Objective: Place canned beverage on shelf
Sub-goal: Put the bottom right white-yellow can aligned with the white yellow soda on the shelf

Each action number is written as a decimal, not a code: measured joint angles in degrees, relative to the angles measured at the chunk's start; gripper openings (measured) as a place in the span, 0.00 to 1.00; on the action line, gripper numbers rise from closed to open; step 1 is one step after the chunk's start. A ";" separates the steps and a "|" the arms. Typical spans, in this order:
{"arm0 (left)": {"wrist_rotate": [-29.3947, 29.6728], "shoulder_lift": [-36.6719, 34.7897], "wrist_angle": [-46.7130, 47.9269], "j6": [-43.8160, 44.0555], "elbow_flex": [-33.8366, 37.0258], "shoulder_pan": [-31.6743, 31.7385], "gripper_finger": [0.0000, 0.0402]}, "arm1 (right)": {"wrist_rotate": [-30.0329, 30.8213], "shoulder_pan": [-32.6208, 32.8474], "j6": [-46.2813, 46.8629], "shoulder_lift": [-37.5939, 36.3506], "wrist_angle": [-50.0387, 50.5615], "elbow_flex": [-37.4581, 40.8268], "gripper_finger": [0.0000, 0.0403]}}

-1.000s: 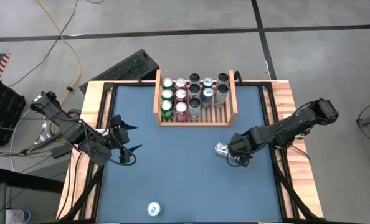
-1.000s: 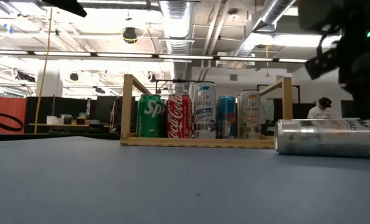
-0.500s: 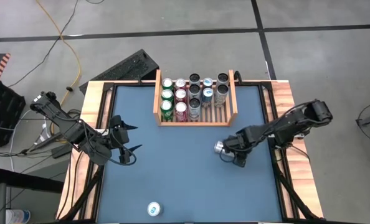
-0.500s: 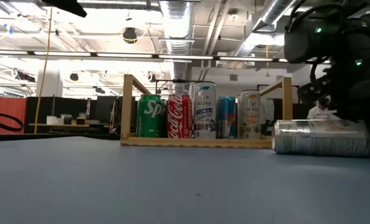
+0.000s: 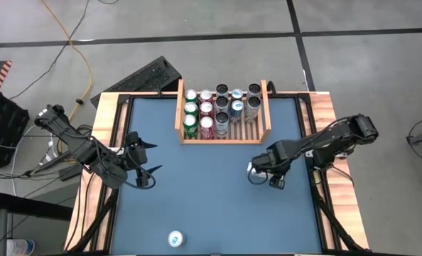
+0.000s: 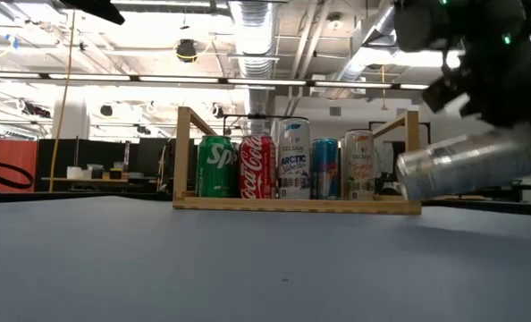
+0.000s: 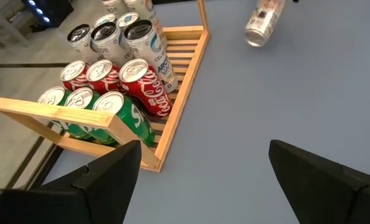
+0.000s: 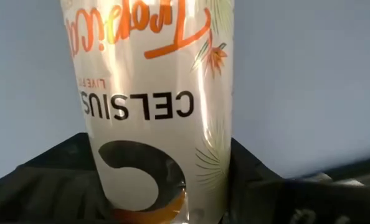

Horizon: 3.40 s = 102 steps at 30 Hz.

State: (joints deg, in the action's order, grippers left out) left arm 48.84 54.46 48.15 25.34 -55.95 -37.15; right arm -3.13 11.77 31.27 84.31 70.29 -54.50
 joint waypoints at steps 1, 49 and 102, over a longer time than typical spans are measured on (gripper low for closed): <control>0.00 0.00 -0.01 -0.01 0.00 0.00 0.85 | 0.43 0.00 0.02 0.00 1.76 -1.38 0.10; -0.18 0.02 -0.01 0.45 0.00 0.00 0.85 | 55.15 -2.17 -60.17 26.75 19.64 -39.58 0.10; 4.55 0.02 -0.23 1.25 0.00 0.00 0.85 | 72.91 11.30 -71.13 27.52 -3.07 -13.46 0.63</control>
State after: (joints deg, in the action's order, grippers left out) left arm 53.39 54.48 47.92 26.59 -55.94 -37.15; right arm 69.78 23.07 -39.86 111.83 67.22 -67.96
